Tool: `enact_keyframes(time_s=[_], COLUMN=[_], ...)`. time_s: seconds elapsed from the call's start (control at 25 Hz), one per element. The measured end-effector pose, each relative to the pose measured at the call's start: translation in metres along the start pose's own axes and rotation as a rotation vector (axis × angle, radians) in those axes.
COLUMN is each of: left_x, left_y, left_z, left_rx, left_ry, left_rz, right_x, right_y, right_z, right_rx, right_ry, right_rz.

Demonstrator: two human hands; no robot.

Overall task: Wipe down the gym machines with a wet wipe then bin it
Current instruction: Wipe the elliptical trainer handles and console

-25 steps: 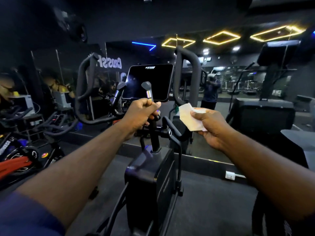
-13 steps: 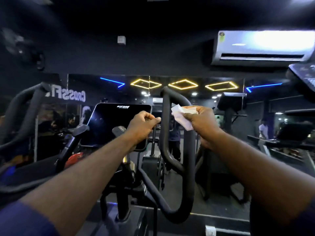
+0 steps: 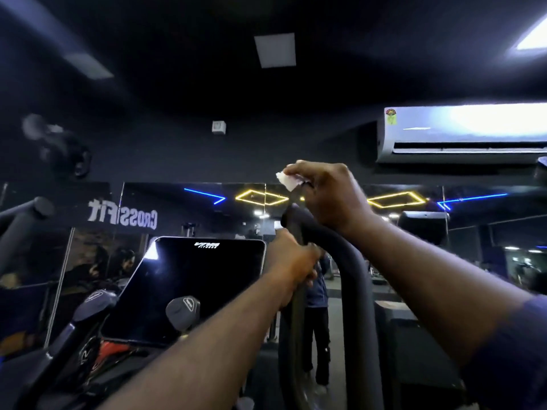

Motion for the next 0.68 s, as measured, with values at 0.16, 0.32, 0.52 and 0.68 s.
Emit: enact_keyframes(time_s=[0.16,0.32,0.52,0.68], left_x=[0.009,0.008,0.008,0.008], left_y=[-0.009,-0.011,-0.013,-0.012], left_z=[-0.021,-0.025,-0.026,-0.025], left_rx=[-0.145,-0.236,-0.26,-0.254], left_ry=[-0.007,0.019,0.021,0.003], left_rz=[-0.027,-0.07,-0.081,-0.056], right_x=[0.006,0.015,0.005,-0.005], right_y=[-0.059,-0.068,-0.069,-0.055], right_z=[0.012,0.016,0.046,0.059], right_rx=[-0.046,-0.077,0.579,0.468], right_ry=[-0.043,0.001,-0.503,-0.285], right_rz=[-0.648,-0.741,-0.665,-0.536])
Point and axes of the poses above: each hand's wrist, its own x-axis towards the middle knuckle, its own y-axis out of the back of the hand, z = x × y, the point moved 6 cm from there along x, towards the middle knuckle, and after that the axes turned 2 degrees about -y, right-handed, at the moved point
